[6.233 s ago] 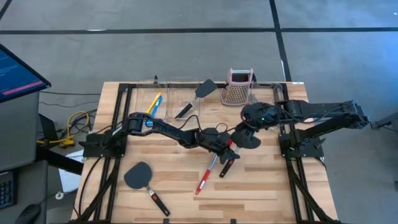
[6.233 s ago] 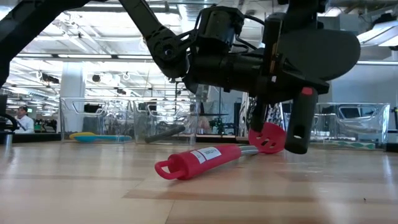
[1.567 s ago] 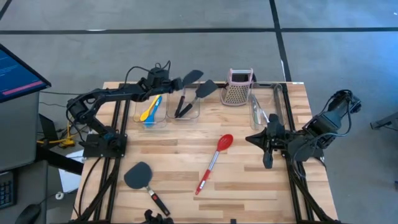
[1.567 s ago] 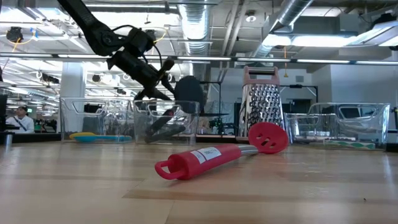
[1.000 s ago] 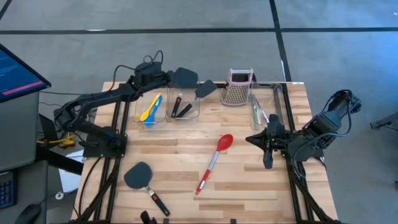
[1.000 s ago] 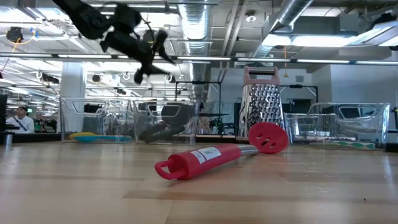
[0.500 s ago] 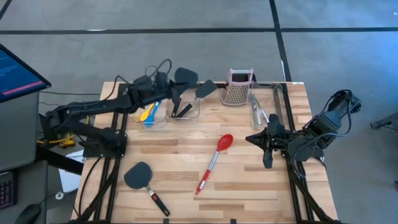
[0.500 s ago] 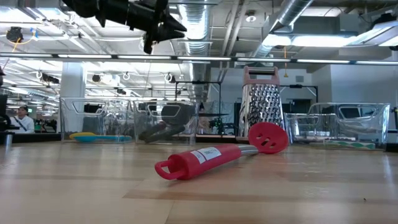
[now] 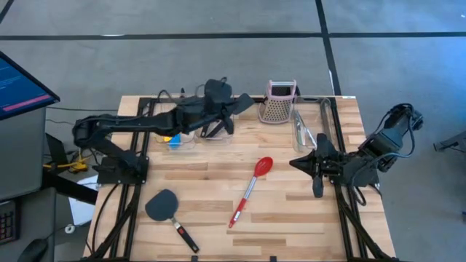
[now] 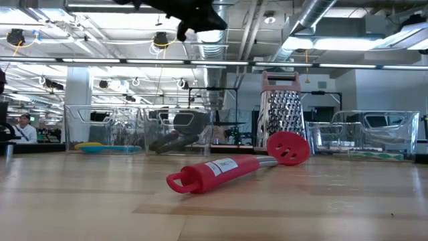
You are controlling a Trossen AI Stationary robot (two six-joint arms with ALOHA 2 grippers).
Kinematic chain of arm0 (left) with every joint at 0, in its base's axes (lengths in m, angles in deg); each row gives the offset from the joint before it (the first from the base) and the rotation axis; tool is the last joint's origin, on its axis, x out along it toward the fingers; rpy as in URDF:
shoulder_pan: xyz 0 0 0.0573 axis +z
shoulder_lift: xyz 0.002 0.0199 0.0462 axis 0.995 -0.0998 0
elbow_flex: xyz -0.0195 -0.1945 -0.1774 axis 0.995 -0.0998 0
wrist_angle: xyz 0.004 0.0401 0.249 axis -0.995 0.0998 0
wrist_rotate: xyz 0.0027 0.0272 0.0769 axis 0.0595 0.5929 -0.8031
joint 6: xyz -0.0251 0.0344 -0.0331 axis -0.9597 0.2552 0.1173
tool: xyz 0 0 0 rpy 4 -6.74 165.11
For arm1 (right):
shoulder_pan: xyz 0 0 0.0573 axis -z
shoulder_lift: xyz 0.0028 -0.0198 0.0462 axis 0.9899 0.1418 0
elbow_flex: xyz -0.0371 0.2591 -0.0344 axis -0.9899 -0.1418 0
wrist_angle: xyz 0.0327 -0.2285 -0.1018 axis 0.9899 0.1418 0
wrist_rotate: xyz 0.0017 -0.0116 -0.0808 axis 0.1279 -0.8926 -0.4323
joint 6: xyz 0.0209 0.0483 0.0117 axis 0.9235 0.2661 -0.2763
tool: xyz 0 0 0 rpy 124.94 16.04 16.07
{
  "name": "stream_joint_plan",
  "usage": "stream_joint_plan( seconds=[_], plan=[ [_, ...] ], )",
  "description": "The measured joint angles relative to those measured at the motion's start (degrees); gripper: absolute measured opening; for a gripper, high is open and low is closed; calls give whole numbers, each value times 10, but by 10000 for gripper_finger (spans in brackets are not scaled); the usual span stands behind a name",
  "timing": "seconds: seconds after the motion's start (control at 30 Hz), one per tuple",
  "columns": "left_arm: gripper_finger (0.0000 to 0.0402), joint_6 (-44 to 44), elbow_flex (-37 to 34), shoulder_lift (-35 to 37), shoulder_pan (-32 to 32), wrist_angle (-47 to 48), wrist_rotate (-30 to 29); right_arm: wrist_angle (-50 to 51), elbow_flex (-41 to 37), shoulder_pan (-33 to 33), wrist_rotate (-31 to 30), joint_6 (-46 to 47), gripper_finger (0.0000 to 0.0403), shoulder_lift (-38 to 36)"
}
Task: Pick & Place Kitchen Items
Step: Adjust the black spatula in the middle transparent bin
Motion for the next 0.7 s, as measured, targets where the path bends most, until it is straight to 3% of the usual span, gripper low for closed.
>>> stream_joint_plan(
  seconds=[0.17,0.3,0.5,0.7],
  plan=[
    [1,100,80,-57,-7,102,-101,-2,0,-23,-2,0,1,-18],
    [1,154,113,-98,-7,116,-129,-1,0,-54,-35,-25,1,-39],
    [1,227,122,-165,-13,120,-174,4,0,-94,-88,-46,1,-78],
    [2,284,122,-246,-21,114,-226,21,0,-102,-92,-61,1,-106]
  ],
)
